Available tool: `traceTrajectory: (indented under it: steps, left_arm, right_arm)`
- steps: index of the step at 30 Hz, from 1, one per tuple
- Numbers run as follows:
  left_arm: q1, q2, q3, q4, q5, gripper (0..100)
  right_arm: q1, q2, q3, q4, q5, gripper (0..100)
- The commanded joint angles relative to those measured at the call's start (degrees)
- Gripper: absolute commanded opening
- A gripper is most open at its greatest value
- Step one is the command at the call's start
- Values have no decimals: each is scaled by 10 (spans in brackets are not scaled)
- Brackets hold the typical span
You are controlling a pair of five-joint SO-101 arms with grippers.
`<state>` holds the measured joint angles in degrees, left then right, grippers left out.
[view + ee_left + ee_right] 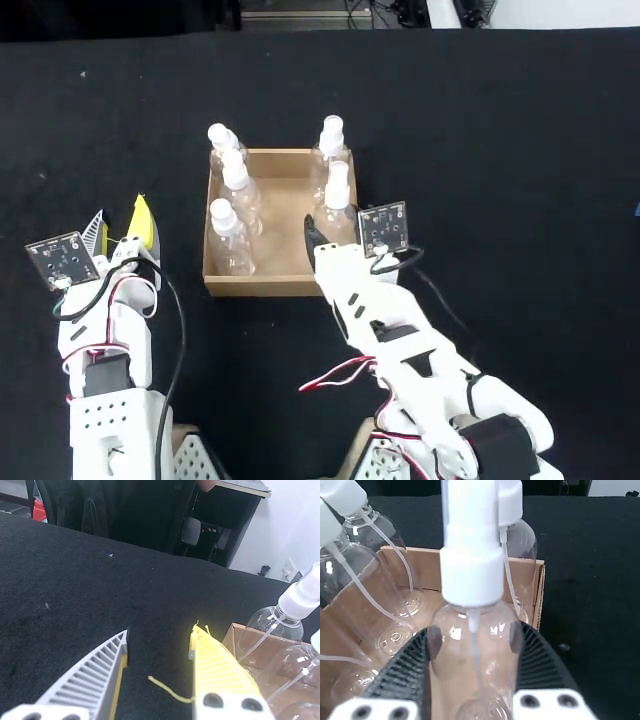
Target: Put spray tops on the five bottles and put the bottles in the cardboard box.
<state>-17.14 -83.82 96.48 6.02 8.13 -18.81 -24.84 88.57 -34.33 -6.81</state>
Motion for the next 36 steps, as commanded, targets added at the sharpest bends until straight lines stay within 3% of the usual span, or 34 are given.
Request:
traceTrajectory:
  steps: [1,8,26,36]
  left_arm:
    - [-4,-6,14,3,-4,188]
    - [-3,-6,14,3,-4,188]
    - [-4,-8,14,3,-4,188]
    - [-1,-9,14,2,-4,188]
  right_arm:
    - [4,-2,-27,-18,6,122]
    - [-10,-2,-22,-16,6,266]
    - [-17,-4,-18,-18,6,240]
    - [-17,-104,19,25,4,240]
